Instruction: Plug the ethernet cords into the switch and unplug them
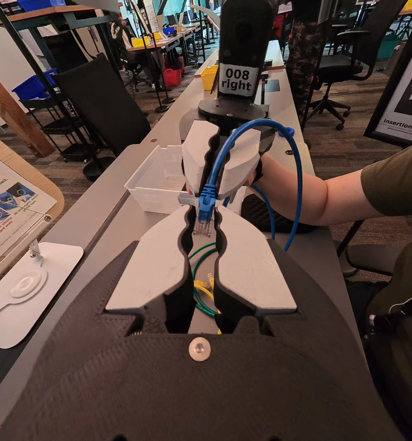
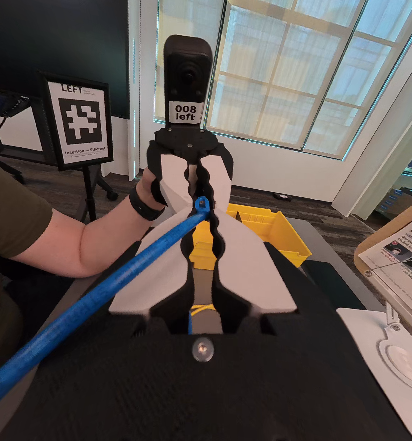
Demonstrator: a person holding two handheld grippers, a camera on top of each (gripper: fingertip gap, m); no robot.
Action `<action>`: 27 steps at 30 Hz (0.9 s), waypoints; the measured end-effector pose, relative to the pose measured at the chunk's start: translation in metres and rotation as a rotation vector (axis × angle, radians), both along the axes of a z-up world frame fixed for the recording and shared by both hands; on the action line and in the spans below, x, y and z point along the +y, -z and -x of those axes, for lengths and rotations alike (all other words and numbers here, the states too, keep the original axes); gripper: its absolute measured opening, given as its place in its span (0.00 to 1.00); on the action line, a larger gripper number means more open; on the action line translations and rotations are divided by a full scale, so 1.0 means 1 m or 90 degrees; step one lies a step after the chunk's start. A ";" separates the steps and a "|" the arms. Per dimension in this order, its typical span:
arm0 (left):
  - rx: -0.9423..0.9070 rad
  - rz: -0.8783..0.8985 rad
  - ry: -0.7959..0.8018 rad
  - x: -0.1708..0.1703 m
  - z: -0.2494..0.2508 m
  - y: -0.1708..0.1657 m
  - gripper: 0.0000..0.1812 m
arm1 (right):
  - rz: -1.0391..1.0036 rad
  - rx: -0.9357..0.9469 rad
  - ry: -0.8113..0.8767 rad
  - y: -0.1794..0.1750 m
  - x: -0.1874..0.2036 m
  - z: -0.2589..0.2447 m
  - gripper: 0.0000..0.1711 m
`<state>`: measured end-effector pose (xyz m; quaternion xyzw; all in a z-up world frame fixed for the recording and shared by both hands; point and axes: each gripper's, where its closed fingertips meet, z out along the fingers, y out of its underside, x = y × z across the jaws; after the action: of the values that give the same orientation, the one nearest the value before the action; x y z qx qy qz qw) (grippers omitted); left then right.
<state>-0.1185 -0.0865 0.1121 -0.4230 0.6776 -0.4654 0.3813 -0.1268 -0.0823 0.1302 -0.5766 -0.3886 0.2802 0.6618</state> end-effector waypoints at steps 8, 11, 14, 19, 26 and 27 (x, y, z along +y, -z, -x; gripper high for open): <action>0.036 -0.037 -0.044 0.003 -0.002 0.008 0.08 | -0.024 -0.027 -0.004 0.005 0.000 -0.001 0.06; 0.034 -0.055 -0.058 0.003 -0.002 0.008 0.08 | -0.028 -0.027 -0.005 0.004 0.000 0.000 0.07; 0.017 -0.056 -0.075 0.006 -0.007 0.005 0.09 | -0.043 -0.033 0.020 0.002 0.002 -0.004 0.07; -0.036 -0.102 -0.215 0.037 -0.004 -0.006 0.18 | -0.074 -0.030 0.084 -0.004 0.010 -0.028 0.06; 0.042 0.029 -0.364 0.098 0.000 0.025 0.28 | -0.054 0.000 0.167 -0.013 0.012 -0.085 0.06; 0.054 0.053 -0.364 0.104 -0.009 0.035 0.28 | -0.046 0.002 0.174 -0.013 0.011 -0.091 0.06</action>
<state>-0.1092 0.0178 0.0769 -0.6311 0.5265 -0.3485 0.4507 -0.0357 -0.0709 0.1431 -0.5993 -0.3154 0.1741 0.7149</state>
